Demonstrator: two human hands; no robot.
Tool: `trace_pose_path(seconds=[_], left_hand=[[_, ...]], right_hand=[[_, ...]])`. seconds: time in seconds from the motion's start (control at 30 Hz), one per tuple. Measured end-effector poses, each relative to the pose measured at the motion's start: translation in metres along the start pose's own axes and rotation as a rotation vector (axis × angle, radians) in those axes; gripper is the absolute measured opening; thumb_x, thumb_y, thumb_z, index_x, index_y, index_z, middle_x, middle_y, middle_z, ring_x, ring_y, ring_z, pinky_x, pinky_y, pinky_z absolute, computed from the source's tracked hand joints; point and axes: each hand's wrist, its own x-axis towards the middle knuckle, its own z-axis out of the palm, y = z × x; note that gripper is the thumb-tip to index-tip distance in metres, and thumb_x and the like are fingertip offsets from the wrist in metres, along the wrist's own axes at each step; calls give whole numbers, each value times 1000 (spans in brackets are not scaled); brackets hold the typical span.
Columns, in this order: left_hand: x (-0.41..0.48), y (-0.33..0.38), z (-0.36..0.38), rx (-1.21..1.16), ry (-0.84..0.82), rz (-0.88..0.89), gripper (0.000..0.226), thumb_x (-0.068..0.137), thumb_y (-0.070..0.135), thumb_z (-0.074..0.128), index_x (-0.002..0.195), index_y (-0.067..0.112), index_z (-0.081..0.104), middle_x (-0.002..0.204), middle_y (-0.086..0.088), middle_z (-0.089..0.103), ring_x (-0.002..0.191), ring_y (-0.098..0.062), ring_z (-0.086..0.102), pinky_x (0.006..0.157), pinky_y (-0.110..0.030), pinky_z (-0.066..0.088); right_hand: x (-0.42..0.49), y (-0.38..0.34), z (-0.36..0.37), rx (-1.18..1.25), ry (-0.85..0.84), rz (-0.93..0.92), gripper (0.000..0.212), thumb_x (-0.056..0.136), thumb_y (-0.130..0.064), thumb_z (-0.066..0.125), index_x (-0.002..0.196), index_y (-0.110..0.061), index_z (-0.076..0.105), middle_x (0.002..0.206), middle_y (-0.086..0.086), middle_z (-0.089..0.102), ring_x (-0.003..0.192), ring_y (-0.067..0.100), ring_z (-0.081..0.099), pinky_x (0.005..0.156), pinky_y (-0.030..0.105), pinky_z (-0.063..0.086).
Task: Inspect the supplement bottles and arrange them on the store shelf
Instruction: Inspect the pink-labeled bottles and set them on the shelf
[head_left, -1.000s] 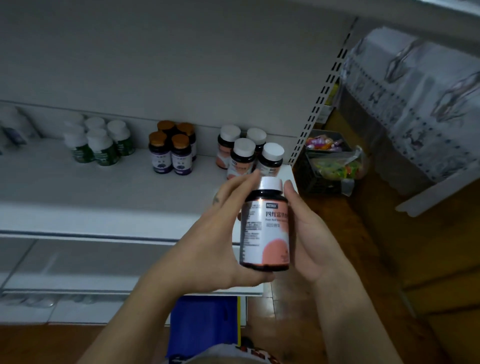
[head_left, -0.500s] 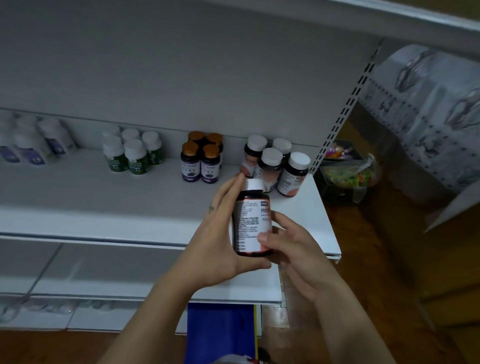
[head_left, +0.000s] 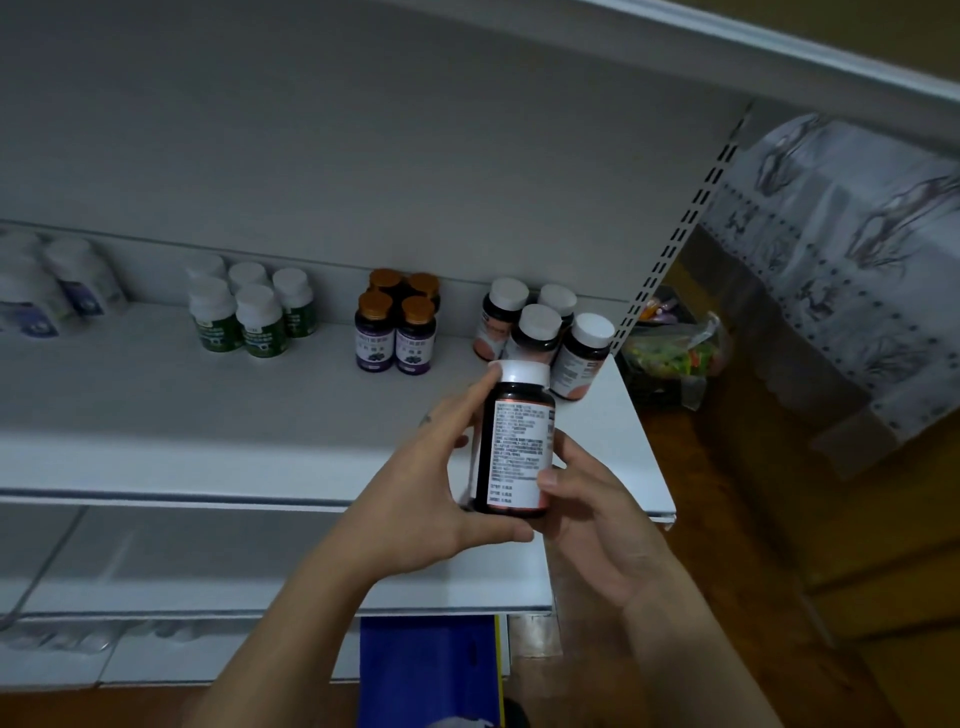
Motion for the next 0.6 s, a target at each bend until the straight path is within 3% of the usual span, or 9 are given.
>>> trace_pose_path(seconds=[0.3,0.47,0.6], left_hand=[[-4,-15,-7,10,19,-35,118,58,39,92,150,47,18,138,30,40,126,8,41,100,-7,35],[-5,-24,-7,6,25,-44,118,59,40,92,151,43,19,142,23,42,129,1,42,106,-21,38],[-4,-30,-8,-3,31,-50,117,58,39,92,151,44,20,142,24,42,129,1,42,105,-20,38]], right_hand=[[11,14,11,22,48,23,52,79,-8,58,131,-9,57,125,23,64,121,45,55,105,54,44],[18,21,15,68,75,51,62,72,-15,67,132,-5,56,130,27,59,126,49,49,112,67,26],[22,23,16,85,67,55,64,70,-17,67,132,-5,56,130,27,59,125,48,51,112,67,26]])
